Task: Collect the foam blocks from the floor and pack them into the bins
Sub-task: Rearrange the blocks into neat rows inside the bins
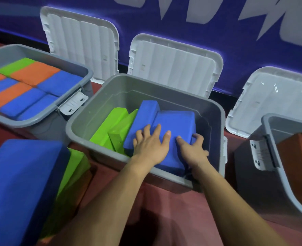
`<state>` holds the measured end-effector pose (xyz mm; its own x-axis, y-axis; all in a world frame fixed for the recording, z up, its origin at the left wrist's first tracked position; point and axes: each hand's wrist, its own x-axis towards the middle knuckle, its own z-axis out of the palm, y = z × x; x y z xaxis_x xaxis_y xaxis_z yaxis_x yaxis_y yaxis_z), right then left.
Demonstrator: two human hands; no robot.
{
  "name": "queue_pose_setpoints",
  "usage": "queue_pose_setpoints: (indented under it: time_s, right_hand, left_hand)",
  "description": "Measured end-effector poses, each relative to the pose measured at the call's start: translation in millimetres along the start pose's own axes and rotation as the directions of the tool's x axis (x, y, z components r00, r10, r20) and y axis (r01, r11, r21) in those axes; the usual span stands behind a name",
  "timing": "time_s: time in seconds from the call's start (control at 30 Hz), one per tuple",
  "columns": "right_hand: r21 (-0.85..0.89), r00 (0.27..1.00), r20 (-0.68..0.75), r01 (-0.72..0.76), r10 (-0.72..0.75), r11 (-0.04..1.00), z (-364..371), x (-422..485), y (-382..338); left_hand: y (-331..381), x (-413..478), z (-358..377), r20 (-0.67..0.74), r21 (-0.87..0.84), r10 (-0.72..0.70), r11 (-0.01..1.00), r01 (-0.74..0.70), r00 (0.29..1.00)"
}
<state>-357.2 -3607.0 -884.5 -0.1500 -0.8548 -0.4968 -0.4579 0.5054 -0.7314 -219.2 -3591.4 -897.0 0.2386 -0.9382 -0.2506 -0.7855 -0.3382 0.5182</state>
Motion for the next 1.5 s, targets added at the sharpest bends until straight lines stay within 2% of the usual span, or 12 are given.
queue_pose_setpoints:
  time_s: [0.1, 0.23, 0.33, 0.5, 0.67, 0.77, 0.9, 1.03, 1.17, 1.3, 1.37, 1.5]
  right_hand:
    - [0.092, 0.992, -0.024, 0.124, -0.122, 0.988, 10, -3, 3]
    - [0.076, 0.967, -0.091, 0.246, -0.239, 0.966, 4, -10, -14]
    - [0.225, 0.924, -0.121, 0.381, -0.363, 0.897, -5, -19, -34]
    - [0.423, 0.904, 0.083, 0.350, -0.420, 0.836, 9, -49, -64]
    - [0.418, 0.786, 0.325, 0.379, -0.526, 0.825, 65, -90, -90]
    - [0.331, 0.704, 0.420, 0.468, -0.572, 0.819, 118, -120, -94]
    - [0.223, 0.582, 0.477, 0.645, -0.659, 0.731, 179, -141, -85]
    - [0.256, 0.511, 0.553, 0.648, -0.658, 0.717, 195, -162, -80]
    - [0.195, 0.640, 0.516, 0.559, -0.569, 0.806, 175, -154, -78]
    - [0.098, 0.778, 0.328, 0.536, -0.536, 0.838, 124, -114, -80]
    - [0.017, 0.809, 0.244, 0.547, -0.535, 0.837, 96, -93, -76]
    - [-0.171, 0.862, 0.142, 0.506, -0.487, 0.846, 45, -58, -61]
  left_hand:
    - [-3, 2, -6, -0.010, -0.002, 0.012, 1.000, -0.012, 1.000]
    - [-4, 0, -23, -0.112, -0.076, 0.020, 0.997, -0.028, 0.994]
    - [-6, -4, -51, -0.184, -0.259, 0.027, 0.963, -0.075, 0.982]
    - [-25, -25, -115, -0.202, -0.464, 0.028, 0.877, -0.121, 0.979]
    - [-79, -66, -168, -0.289, -0.274, -0.205, 0.954, 0.124, 0.935]
    - [-119, -105, -192, -0.314, -0.259, -0.391, 0.912, 0.318, 0.865]
    - [-158, -147, -216, -0.294, -0.195, -0.545, 0.839, 0.509, 0.785]
    - [-170, -160, -221, -0.249, -0.201, -0.644, 0.765, 0.611, 0.723]
    - [-153, -148, -211, -0.427, -0.093, -0.581, 0.790, 0.606, 0.693]
    - [-117, -111, -178, -0.672, 0.006, -0.218, 0.954, 0.299, 0.708]
    - [-89, -86, -153, -0.660, 0.004, -0.127, 0.985, 0.172, 0.741]
    - [-25, -48, -102, -0.500, -0.042, 0.032, 0.997, -0.061, 0.865]
